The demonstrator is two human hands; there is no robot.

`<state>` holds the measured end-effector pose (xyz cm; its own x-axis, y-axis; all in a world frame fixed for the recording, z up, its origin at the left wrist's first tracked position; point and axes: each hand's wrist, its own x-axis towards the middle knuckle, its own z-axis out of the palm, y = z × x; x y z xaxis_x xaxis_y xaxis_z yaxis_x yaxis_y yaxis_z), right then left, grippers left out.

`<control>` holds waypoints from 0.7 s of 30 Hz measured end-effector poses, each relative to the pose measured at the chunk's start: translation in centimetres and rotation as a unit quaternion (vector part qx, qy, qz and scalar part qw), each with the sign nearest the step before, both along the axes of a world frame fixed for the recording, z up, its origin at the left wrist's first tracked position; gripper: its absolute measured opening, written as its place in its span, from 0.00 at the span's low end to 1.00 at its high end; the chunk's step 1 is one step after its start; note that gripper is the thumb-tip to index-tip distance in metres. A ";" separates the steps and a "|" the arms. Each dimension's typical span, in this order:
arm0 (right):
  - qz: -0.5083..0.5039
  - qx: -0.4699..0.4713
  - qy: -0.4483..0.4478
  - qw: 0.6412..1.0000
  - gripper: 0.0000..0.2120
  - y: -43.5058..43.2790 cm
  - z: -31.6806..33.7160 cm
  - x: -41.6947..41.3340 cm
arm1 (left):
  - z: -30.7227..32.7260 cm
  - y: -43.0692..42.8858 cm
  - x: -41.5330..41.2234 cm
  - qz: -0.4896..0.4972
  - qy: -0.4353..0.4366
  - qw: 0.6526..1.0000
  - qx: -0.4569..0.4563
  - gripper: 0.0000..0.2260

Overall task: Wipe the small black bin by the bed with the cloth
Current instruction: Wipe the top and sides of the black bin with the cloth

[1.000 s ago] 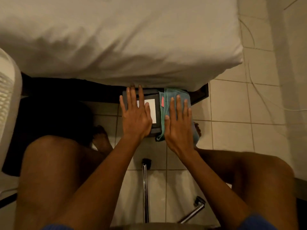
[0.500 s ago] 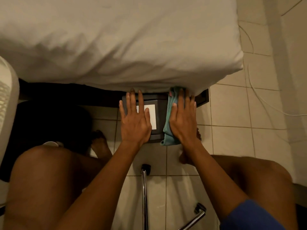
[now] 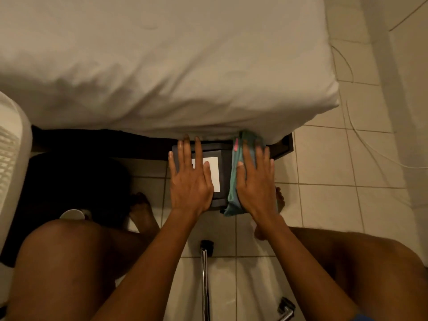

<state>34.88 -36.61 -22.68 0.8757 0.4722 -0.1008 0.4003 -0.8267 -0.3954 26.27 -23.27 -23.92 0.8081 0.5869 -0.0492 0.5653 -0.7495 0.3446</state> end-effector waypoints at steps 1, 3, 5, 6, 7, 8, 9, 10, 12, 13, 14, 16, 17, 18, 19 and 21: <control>-0.027 -0.004 -0.006 1.000 0.26 1.3 -0.1 0.4 | -0.1 0.1 0.0 0.002 0.001 1.000 0.000 0.27; -0.026 -0.024 -0.031 0.999 0.26 2.9 -0.1 0.2 | -0.1 0.5 0.1 0.003 0.002 1.000 -0.008 0.27; 0.026 -0.020 -0.028 0.999 0.26 2.4 0.2 -0.9 | 0.0 0.6 0.0 -0.006 0.000 1.000 -0.011 0.26; 0.057 -0.015 -0.016 0.998 0.26 1.5 0.3 -1.7 | 0.0 0.6 -0.1 -0.010 -0.003 1.000 -0.008 0.26; 0.084 -0.007 -0.003 0.996 0.27 0.5 0.6 -2.4 | 0.0 0.5 -0.1 -0.012 -0.006 1.000 -0.004 0.26; 0.101 0.002 0.007 0.995 0.27 -0.6 0.7 -2.9 | 0.0 0.5 -0.1 -0.012 -0.010 1.000 -0.001 0.26; 0.103 0.010 0.011 0.995 0.27 -1.4 0.7 -3.0 | 0.0 0.5 -0.1 -0.011 -0.011 1.000 -0.001 0.26; 0.092 0.017 0.009 0.996 0.27 -1.6 0.6 -2.7 | 0.0 0.5 -0.1 -0.012 -0.010 1.000 -0.002 0.26; 0.041 0.021 -0.003 0.999 0.27 -0.5 0.4 -1.4 | -0.2 0.7 0.0 -0.016 -0.006 1.000 -0.004 0.26; 0.013 0.016 -0.011 1.000 0.27 0.5 0.4 -0.6 | -0.2 0.8 0.0 -0.017 -0.004 1.000 -0.003 0.26; -0.009 0.005 -0.018 1.000 0.27 1.4 0.3 0.0 | -0.3 0.8 -0.1 -0.017 -0.003 1.000 -0.001 0.26; -0.022 -0.012 -0.023 0.999 0.27 2.6 0.3 0.0 | -0.4 0.7 -0.1 -0.017 -0.007 1.000 0.007 0.26; -0.008 -0.012 -0.018 1.000 0.27 2.5 0.3 -0.5 | -0.4 0.7 0.0 -0.016 -0.008 1.000 0.007 0.26; 0.022 -0.009 -0.010 1.000 0.26 1.9 0.5 -1.3 | -0.3 0.7 0.0 -0.015 -0.009 1.000 0.005 0.26; 0.065 -0.003 0.000 0.998 0.26 1.0 0.8 -2.2 | -0.3 0.6 0.0 -0.012 -0.014 1.000 0.004 0.26; 0.142 0.011 0.014 0.990 0.27 -1.4 1.2 -3.1 | -0.2 0.5 -0.1 -0.007 -0.020 1.000 0.003 0.26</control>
<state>31.81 -38.04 -21.50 0.7045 0.7010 -0.1108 0.6033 -0.6738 -0.4267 26.17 -22.77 -24.14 0.8181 0.5749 -0.0129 0.5397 -0.7598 0.3625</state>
